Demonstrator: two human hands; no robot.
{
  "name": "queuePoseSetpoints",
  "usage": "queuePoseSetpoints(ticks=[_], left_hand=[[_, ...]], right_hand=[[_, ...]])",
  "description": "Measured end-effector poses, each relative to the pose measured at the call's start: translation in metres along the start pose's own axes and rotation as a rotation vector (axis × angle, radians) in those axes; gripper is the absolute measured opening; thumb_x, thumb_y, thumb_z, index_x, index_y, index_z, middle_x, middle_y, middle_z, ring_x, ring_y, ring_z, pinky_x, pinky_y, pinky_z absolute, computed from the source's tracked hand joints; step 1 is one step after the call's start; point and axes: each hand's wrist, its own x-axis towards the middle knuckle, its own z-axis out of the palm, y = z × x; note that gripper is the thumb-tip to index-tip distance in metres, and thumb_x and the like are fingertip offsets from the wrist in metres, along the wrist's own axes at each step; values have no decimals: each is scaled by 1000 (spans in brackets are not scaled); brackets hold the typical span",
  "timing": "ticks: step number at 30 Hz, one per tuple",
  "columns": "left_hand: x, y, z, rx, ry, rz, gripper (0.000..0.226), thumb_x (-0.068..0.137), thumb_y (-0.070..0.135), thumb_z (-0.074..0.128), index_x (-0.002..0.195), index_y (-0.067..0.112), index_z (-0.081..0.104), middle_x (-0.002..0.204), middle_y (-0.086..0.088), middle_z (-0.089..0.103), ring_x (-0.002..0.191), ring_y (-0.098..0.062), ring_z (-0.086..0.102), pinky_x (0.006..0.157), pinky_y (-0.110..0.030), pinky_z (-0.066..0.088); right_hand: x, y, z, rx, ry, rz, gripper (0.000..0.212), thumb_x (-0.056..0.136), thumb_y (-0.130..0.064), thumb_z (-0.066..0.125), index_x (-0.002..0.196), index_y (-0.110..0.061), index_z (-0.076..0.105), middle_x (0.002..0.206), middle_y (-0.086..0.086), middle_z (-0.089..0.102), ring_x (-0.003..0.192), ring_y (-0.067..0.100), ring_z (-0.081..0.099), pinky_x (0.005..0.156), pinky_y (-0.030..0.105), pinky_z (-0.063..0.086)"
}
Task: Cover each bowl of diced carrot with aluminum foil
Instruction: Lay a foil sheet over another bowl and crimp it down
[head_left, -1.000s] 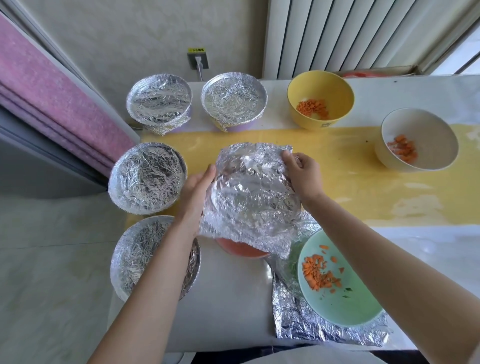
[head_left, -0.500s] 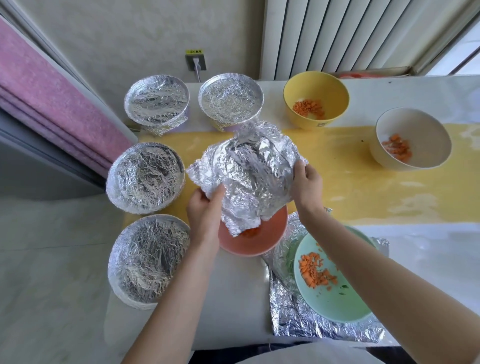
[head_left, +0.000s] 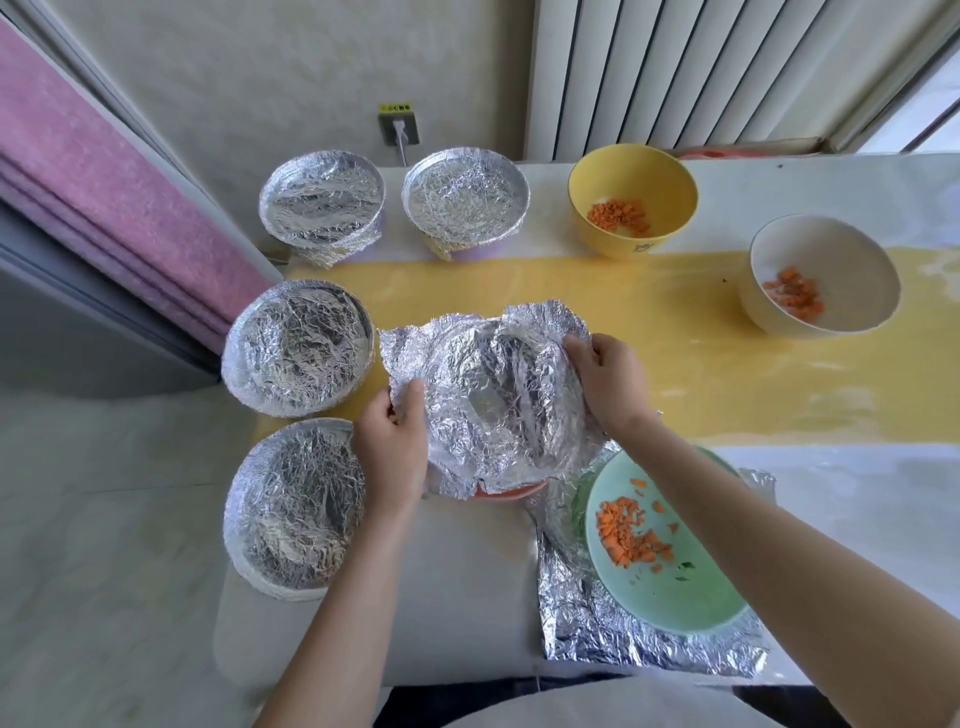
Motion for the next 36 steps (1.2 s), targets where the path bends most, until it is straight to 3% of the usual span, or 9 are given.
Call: queuePoseSetpoints(ticks=[5,8,12,16,21,25,28,36], left_hand=[[-5,-12,10,219,68,-10,28,99,29,39,95,3,47,88,-17,57,66,-26,50,50,-21,31],[-5,-13,12,333,105,-16,27,101,20,31,106,-1,47,101,-17,54,76,-21,46,50,-20,27],[-2,-12,14,371,88,-59,27,102,17,28,108,-3,44,105,-19,55,73,-21,46,46,-21,23],[4,-11,14,368,84,-41,27,102,17,27,108,-3,45,103,-18,56,73,-20,47,43,-19,28],[18,-9,16,336,70,-27,25,103,18,27,102,1,44,93,-15,55,66,-19,44,44,-20,26],[32,-1,20,275,73,-15,18,102,18,28,95,7,40,78,-5,47,59,-12,39,44,-19,29],[46,3,26,251,76,-12,18,102,19,29,93,8,41,75,-3,46,61,-16,40,47,-26,27],[67,4,38,288,32,63,23,101,21,31,85,8,41,67,3,39,61,-18,35,53,-34,24]], right_hand=[[-6,-3,12,-225,-3,-3,36,101,-34,33,90,-6,50,73,9,49,65,28,44,56,33,29],[-8,0,16,-305,6,13,37,103,-32,26,100,-3,49,76,12,52,65,29,45,55,34,30],[-11,6,18,-357,-3,41,39,103,-33,24,101,-2,48,76,8,49,64,25,44,48,31,23],[-8,6,20,-300,-31,48,40,103,-31,25,103,0,50,76,9,49,64,26,44,55,31,29],[-4,4,21,-250,-14,27,38,103,-29,26,101,2,49,73,8,48,54,19,39,44,29,21],[12,-5,16,-203,20,-17,37,103,-28,28,99,2,49,81,20,57,70,34,50,50,35,23],[30,-11,12,-225,40,-30,37,103,-29,28,101,1,49,94,27,61,83,41,55,60,35,27],[54,-4,14,-321,52,-3,34,103,-29,27,101,-3,49,96,23,63,81,37,56,59,33,29]])
